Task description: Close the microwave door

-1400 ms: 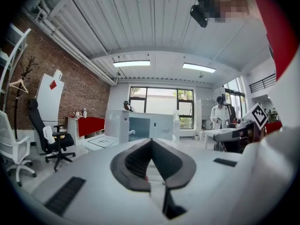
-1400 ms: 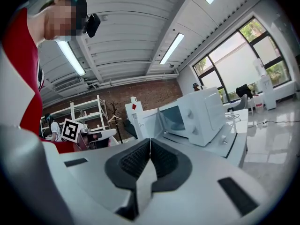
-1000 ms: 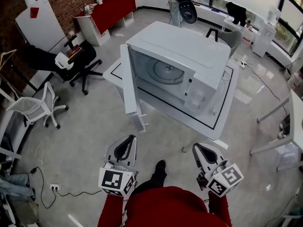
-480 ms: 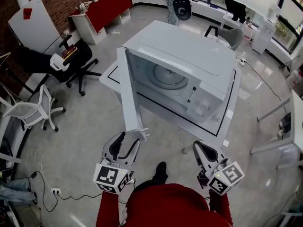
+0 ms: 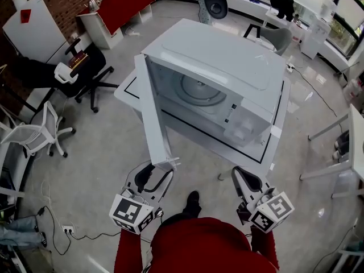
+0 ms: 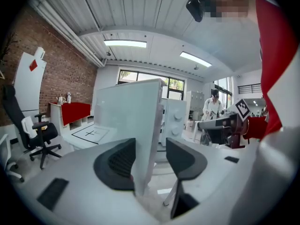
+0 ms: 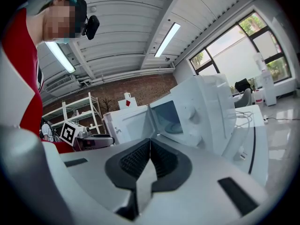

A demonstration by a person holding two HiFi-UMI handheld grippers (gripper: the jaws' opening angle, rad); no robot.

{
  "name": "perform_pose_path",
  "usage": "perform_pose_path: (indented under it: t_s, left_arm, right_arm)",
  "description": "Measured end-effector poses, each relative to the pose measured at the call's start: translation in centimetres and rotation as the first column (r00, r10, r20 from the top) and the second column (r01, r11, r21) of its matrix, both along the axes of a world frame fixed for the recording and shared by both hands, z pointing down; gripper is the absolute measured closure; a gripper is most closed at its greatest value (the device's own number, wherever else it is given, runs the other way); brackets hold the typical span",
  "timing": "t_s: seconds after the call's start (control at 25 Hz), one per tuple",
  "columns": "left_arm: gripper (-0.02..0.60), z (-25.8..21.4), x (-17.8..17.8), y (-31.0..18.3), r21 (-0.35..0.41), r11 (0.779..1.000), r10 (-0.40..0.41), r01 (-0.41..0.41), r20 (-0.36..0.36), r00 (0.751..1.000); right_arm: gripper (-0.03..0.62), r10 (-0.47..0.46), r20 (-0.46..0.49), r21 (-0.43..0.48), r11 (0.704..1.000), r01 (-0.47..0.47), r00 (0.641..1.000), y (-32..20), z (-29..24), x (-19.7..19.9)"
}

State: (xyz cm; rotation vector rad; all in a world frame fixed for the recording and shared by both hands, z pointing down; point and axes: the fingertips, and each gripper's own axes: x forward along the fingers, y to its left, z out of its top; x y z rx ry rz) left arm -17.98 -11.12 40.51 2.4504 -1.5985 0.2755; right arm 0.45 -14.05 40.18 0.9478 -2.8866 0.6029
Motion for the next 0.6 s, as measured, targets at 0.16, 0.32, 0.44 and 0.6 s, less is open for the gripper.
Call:
perform_pose_path:
  t_s: [0.16,0.32,0.44,0.6]
  left_arm:
    - [0.371,0.2,0.7,-0.6,-0.003,1.0,0.023,-0.023,-0.012,1.0]
    - [0.371,0.3,2.0,-1.3,-0.004,0.998,0.067,-0.067,-0.015,0.998]
    - [0.372,0.3,3.1,-1.8,-0.005,0.995,0.098,-0.098,-0.019,0.995]
    - [0.377,0.3,4.5,-2.8,-0.002,0.992,0.124,-0.124,-0.02,0.992]
  right_arm:
    - [0.579,0.018,-0.003,-0.008,1.0,-0.018,1.0,-0.1,0.2,0.4]
    - [0.579,0.04,-0.007,-0.011,0.999,-0.04,0.999,-0.2,0.5,1.0]
    - [0.579,0.062,-0.01,-0.011,0.998,-0.062,0.998,-0.3,0.5,1.8]
    - [0.58,0.086,-0.015,-0.007,0.996,-0.086,0.996,-0.5,0.4,2.6]
